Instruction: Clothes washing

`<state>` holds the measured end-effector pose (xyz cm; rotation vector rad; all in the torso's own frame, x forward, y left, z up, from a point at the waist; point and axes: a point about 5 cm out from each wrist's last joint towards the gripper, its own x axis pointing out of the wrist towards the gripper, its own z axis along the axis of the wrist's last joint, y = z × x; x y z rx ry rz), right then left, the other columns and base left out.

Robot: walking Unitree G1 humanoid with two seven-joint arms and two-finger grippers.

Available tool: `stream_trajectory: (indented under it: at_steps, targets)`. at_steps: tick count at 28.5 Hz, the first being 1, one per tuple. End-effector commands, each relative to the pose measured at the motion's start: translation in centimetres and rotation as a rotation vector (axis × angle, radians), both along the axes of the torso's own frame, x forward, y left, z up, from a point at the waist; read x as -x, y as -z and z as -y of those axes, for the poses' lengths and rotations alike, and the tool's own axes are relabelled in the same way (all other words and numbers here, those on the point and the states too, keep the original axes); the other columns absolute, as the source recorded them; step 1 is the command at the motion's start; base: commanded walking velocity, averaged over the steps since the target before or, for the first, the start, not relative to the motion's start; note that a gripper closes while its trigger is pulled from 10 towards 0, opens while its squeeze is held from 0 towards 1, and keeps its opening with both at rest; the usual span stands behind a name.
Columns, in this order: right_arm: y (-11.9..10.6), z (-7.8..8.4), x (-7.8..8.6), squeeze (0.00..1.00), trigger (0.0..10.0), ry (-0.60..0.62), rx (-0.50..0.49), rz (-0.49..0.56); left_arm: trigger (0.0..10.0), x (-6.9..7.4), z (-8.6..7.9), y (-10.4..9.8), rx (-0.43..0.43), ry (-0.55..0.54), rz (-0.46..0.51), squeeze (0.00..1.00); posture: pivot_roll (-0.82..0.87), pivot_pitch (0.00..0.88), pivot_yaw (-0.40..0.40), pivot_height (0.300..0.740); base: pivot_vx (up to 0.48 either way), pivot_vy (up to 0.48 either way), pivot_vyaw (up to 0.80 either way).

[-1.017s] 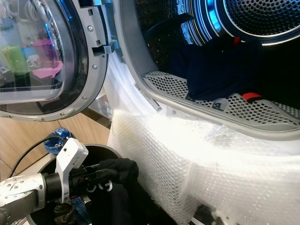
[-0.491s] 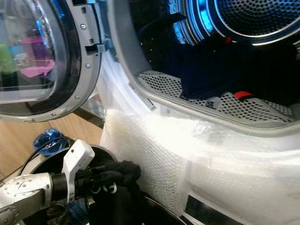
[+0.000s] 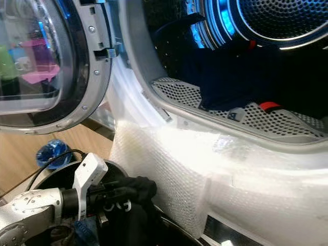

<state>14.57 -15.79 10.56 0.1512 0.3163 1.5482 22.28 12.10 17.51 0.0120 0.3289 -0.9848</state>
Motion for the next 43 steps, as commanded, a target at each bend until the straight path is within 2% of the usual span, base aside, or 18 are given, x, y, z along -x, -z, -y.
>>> stream_trajectory:
  at_steps: [1, 3, 4, 5, 6, 7, 10, 11, 13, 15, 17, 20, 25, 28, 34, 38, 43]
  targets:
    - [-0.6, -1.1, -0.4, 1.00, 10.0, 0.015, 0.000, 0.030, 0.0, -0.3, 0.3, -0.4, 0.001, 0.015, 0.036, 0.00, 0.05, 0.047, 0.079, 0.740, 0.000, 0.000, 0.00]
    - [-0.5, -1.5, -0.4, 1.00, 10.0, 0.017, -0.010, 0.024, 0.0, -0.4, 0.5, -0.4, 0.006, 0.020, 0.036, 0.00, 0.05, 0.044, 0.079, 0.740, 0.000, 0.000, 0.00]
    - [-0.5, -1.8, -0.4, 0.93, 10.0, 0.024, -0.011, 0.025, 0.0, -0.4, 0.7, -0.4, 0.008, 0.026, 0.037, 0.00, 0.05, 0.043, 0.080, 0.740, 0.000, 0.000, 0.00]
    - [-0.5, -2.0, -0.4, 0.93, 10.0, 0.029, -0.011, 0.025, 0.0, -0.4, 0.8, -0.4, 0.010, 0.030, 0.037, 0.00, 0.05, 0.043, 0.080, 0.740, 0.000, 0.000, 0.00]
    - [-0.6, -2.2, -0.2, 0.14, 10.0, 0.026, -0.010, 0.019, 0.0, -0.4, 0.9, -0.4, 0.014, 0.032, 0.036, 0.00, 0.04, 0.038, 0.080, 0.740, 0.000, 0.000, 0.00]
    - [-0.6, -2.3, -0.2, 0.00, 10.0, 0.028, -0.010, 0.023, 0.0, -0.4, 1.0, -0.4, 0.015, 0.038, 0.036, 0.00, 0.04, 0.038, 0.080, 0.740, 0.000, 0.000, 0.00]
    - [-0.6, -2.5, -0.2, 0.00, 10.0, 0.038, 0.004, 0.029, 0.0, -0.5, 1.2, -0.4, 0.019, 0.047, 0.033, 0.00, 0.04, 0.034, 0.080, 0.740, 0.000, 0.000, 0.00]
    - [0.0, -2.5, -0.7, 0.00, 10.0, 0.065, 0.073, 0.051, 0.0, -0.5, 1.4, -0.4, 0.024, 0.055, 0.032, 0.00, 0.04, 0.031, 0.081, 0.740, 0.000, 0.000, 0.00]
    - [0.8, -2.6, -1.9, 0.00, 10.0, 0.156, 0.136, 0.090, 0.0, -0.5, 1.7, -0.4, 0.028, 0.068, 0.031, 0.00, 0.04, 0.029, 0.079, 0.740, 0.000, 0.000, 0.00]
    - [1.1, -3.0, -3.9, 0.00, 10.0, 0.312, 0.139, 0.092, 0.0, -0.5, 2.0, -0.5, 0.034, 0.079, 0.033, 0.00, 0.03, 0.027, 0.080, 0.740, 0.000, 0.000, 0.00]
    - [0.9, -3.3, -4.1, 0.00, 10.0, 0.318, 0.107, 0.073, 0.0, -0.5, 2.2, -0.5, 0.036, 0.084, 0.035, 0.00, 0.03, 0.026, 0.079, 0.740, 0.000, 0.000, 0.00]
    - [0.4, -3.7, -3.4, 0.00, 10.0, 0.260, 0.076, 0.071, 0.0, -0.6, 2.3, -0.5, 0.040, 0.086, 0.034, 0.00, 0.04, 0.026, 0.078, 0.740, 0.000, 0.000, 0.00]
    - [0.4, -4.1, -3.5, 0.00, 10.0, 0.291, 0.064, 0.059, 0.0, -0.4, 2.5, -0.4, 0.044, 0.095, 0.027, 0.00, 0.04, 0.029, 0.078, 0.740, 0.000, 0.000, 0.00]
    - [1.0, -4.5, -4.5, 0.00, 10.0, 0.377, 0.116, 0.023, 0.0, -0.4, 2.8, -0.3, 0.049, 0.099, 0.023, 0.00, 0.04, 0.027, 0.078, 0.740, 0.000, 0.000, 0.00]
    - [1.0, -5.8, -5.6, 0.00, 10.0, 0.470, 0.122, 0.021, 0.0, -0.5, 3.4, -0.9, 0.086, 0.091, 0.038, 0.00, 0.04, 0.028, 0.077, 0.740, 0.000, 0.000, 0.00]
    - [0.8, -6.4, -5.2, 0.00, 10.0, 0.441, 0.112, 0.022, 0.0, -0.6, 3.7, -1.4, 0.109, 0.083, 0.054, 0.00, 0.04, 0.029, 0.075, 0.740, 0.000, 0.000, 0.00]
    - [0.7, -6.7, -6.4, 0.00, 10.0, 0.556, 0.115, -0.004, 0.0, -0.8, 4.3, -1.8, 0.133, 0.084, 0.068, 0.00, 0.04, 0.029, 0.075, 0.740, 0.000, 0.000, 0.00]
